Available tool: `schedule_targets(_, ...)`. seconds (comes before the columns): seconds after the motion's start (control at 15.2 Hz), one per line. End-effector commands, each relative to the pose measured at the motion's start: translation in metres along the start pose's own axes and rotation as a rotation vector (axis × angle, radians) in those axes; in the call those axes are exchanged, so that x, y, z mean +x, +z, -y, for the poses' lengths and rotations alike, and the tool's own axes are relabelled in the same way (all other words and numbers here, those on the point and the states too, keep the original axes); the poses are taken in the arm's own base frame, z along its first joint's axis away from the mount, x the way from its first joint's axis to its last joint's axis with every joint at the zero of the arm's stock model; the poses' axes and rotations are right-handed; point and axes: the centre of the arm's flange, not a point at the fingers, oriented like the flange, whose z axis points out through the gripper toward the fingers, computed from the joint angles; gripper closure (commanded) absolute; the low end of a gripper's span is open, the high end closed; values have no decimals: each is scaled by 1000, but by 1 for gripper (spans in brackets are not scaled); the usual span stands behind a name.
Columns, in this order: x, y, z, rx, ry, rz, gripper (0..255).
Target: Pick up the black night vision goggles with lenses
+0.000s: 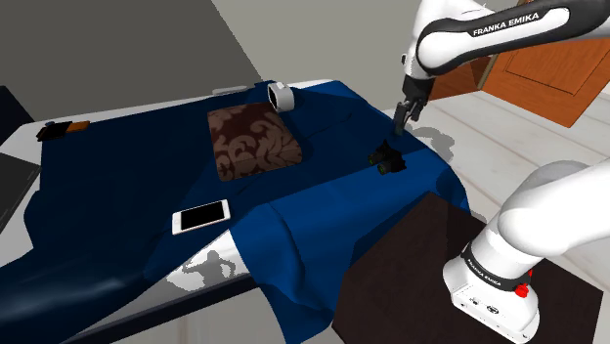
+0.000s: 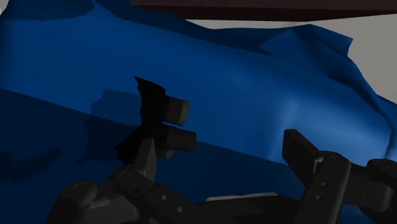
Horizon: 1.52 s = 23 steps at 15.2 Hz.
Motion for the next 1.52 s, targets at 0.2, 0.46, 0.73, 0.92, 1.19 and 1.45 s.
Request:
schedule_targets(0.2, 18, 55, -32, 15, -14, -15, 0)
schedule_targets(0.46, 34, 98, -58, 27, -25, -25, 0)
schedule_targets(0.73, 50, 142, -83, 40, -36, -35, 0)
schedule_targets(0.92, 52, 158, -85, 41, -37, -36, 0)
schedule_targets(1.19, 52, 179, -84, 41, -37, -36, 0)
schedule_targets(1.45, 53, 187, -83, 41, -37, -36, 255)
